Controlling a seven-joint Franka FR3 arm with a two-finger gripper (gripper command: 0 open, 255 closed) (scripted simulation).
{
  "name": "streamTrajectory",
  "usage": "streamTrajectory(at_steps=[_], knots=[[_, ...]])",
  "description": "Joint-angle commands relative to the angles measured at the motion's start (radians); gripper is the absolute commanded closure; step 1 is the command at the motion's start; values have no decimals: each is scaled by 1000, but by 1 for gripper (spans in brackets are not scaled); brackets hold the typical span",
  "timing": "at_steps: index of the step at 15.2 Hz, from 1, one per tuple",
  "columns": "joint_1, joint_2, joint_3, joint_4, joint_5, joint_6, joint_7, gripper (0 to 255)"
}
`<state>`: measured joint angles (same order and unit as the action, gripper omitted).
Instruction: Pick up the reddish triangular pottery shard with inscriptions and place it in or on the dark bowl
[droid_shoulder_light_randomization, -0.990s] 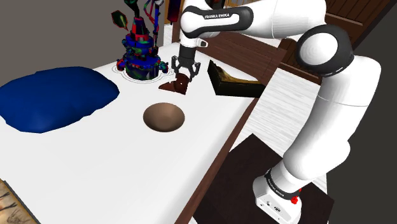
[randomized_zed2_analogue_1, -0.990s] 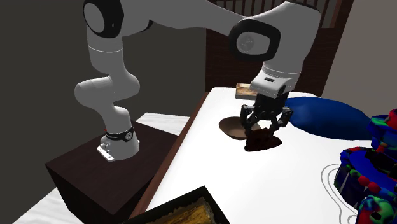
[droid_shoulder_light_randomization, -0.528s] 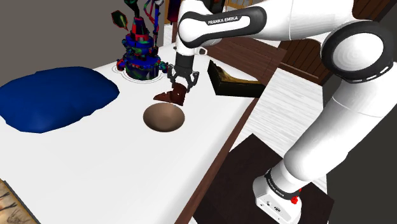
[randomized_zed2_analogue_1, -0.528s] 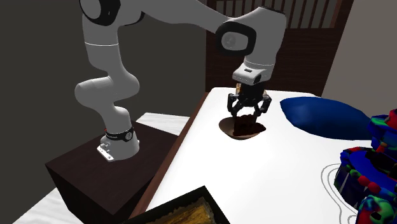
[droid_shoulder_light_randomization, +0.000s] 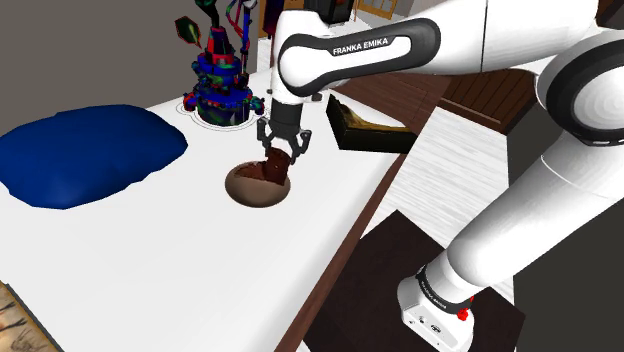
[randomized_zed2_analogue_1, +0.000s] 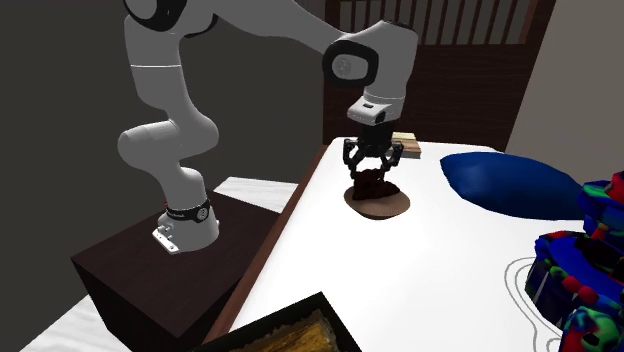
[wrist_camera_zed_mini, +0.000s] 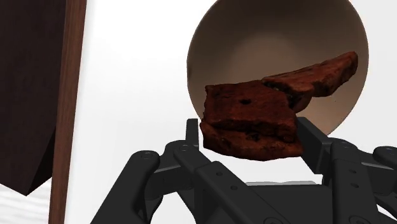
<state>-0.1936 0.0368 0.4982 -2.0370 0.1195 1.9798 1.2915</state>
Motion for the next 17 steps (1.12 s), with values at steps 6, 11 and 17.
streamTrajectory(at_steps=[6, 11, 17], knots=[[7, 34, 4, -57, -13, 89, 9, 255], [12, 71, 3, -88, -29, 153, 15, 255], [15, 81, 0, -96, -33, 170, 17, 255]])
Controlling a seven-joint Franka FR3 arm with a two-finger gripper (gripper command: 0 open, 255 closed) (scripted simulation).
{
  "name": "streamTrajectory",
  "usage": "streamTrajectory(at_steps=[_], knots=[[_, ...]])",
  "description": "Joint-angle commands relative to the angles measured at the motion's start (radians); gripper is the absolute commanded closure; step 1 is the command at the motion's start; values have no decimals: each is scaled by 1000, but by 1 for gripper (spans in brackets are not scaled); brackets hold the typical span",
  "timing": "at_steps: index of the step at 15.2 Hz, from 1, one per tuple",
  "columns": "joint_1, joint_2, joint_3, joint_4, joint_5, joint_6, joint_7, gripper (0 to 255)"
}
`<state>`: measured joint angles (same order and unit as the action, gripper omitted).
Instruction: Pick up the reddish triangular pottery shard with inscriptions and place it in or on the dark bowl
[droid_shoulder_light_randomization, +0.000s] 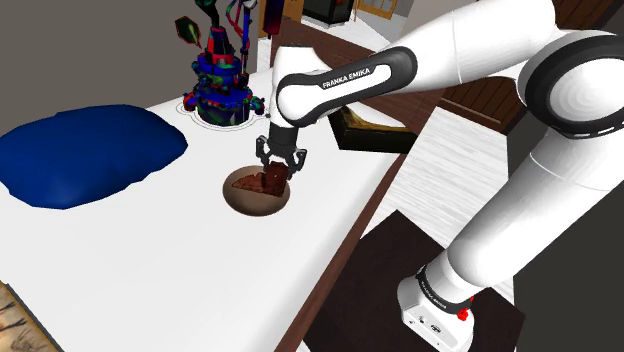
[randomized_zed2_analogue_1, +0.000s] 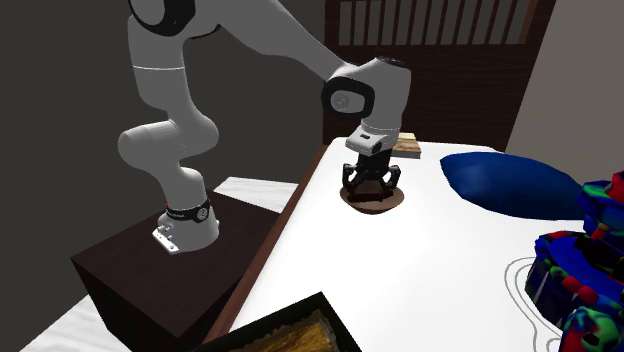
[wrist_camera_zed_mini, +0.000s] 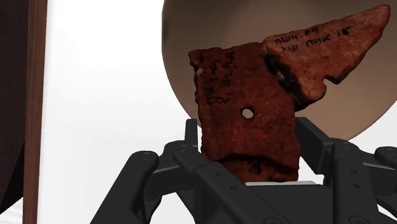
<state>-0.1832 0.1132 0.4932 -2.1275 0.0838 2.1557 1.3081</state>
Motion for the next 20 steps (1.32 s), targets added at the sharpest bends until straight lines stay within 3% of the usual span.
streamTrajectory(at_steps=[1, 2, 3, 8, 12, 20], knots=[[5, 4, 5, -5, 2, -6, 0, 255], [5, 4, 5, -5, 3, -6, 0, 255], [5, 7, 5, -2, 1, -7, 1, 0], [5, 4, 5, -5, 3, -6, 0, 0], [-8, -47, 1, 72, 23, -131, -16, 0], [-8, -47, 1, 72, 23, -131, -16, 0]])
